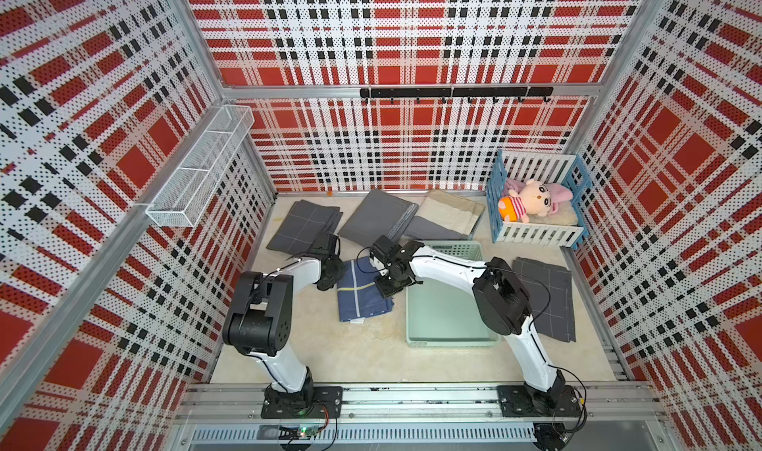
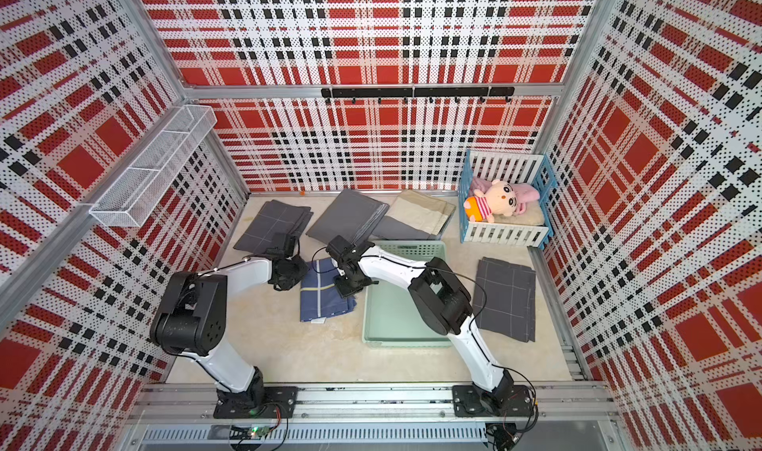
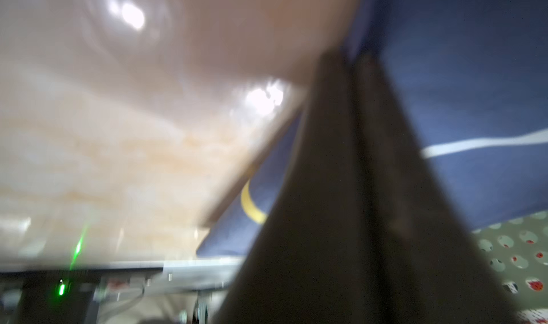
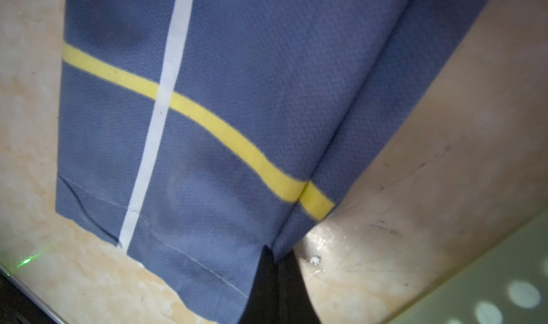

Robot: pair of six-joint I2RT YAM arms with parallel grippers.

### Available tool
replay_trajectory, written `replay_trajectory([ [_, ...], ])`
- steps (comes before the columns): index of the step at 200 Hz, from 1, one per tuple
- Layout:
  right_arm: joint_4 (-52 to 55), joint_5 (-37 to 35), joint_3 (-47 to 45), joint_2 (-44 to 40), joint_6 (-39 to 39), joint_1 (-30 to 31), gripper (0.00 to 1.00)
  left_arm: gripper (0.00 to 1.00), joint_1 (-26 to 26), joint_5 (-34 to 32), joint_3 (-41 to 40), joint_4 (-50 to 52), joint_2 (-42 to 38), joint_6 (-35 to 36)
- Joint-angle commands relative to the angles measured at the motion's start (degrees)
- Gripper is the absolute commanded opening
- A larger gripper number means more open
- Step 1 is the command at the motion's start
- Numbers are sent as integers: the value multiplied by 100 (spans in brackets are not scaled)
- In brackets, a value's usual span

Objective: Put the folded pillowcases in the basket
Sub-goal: Pick up the pillowcase at the center of the board.

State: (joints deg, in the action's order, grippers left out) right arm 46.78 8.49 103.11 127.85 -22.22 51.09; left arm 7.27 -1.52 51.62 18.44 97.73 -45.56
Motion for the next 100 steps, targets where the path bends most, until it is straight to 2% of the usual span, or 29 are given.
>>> replay_trajectory([
  [1,27,-126,98,-149,-74,-14,0,0,166,133,39,411,-114,85],
  [39,187,-241,443,-554,-218,-20,0,0,642,190,900,799,-831,-90],
  [66,275,-386,525,-863,-264,-72,0,0,954,221,1630,1091,-881,-213],
  [100,466,-575,500,-1252,-368,-196,0,0,1231,430,2068,1115,-941,-456],
])
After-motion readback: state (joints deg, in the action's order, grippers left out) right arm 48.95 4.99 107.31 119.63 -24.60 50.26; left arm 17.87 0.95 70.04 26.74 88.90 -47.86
